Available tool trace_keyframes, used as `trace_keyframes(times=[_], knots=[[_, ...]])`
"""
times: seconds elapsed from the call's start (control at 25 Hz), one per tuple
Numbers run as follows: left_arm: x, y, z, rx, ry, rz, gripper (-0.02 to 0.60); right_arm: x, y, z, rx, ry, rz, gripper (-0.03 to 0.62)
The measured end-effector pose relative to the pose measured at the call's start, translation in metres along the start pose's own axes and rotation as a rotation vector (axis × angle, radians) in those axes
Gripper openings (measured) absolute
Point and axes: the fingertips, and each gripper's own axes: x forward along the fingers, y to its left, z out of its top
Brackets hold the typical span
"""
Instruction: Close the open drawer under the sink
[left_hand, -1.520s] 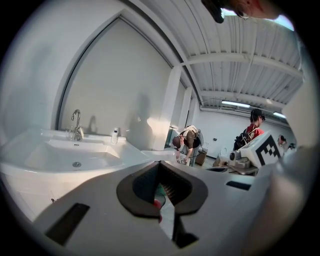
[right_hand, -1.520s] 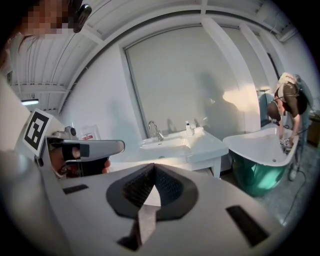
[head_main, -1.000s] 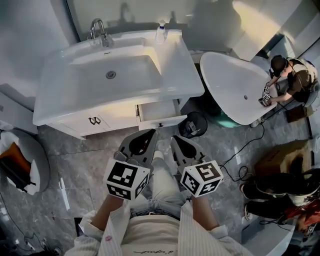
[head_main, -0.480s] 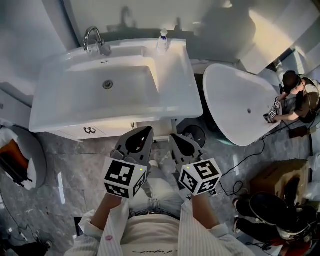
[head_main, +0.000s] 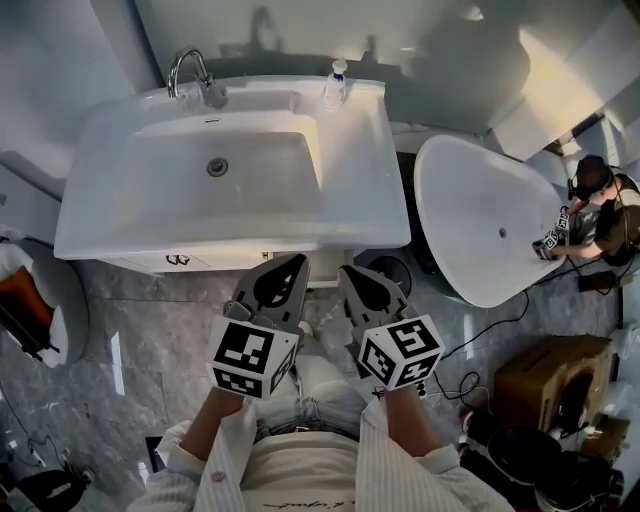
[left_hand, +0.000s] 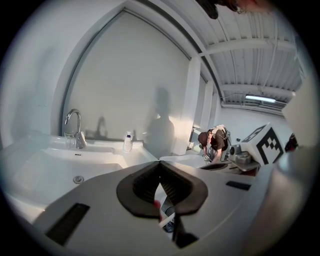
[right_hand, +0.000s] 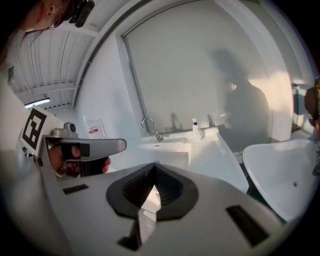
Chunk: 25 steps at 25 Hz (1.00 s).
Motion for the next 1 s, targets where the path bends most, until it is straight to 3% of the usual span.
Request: trace_keyframes(times=[0.44, 1.0], knots=[[-0.009, 0.004, -0.036, 0.014, 0.061, -0.016, 0.015, 0.009, 0.003, -0.048, 0.033, 0.064, -0.039, 0.009], [0.008, 0.020, -0.143, -0.053, 0.156, -0.011, 0.015, 0.028, -0.022, -0.133, 0.108, 0.127, -0.092, 0.009]])
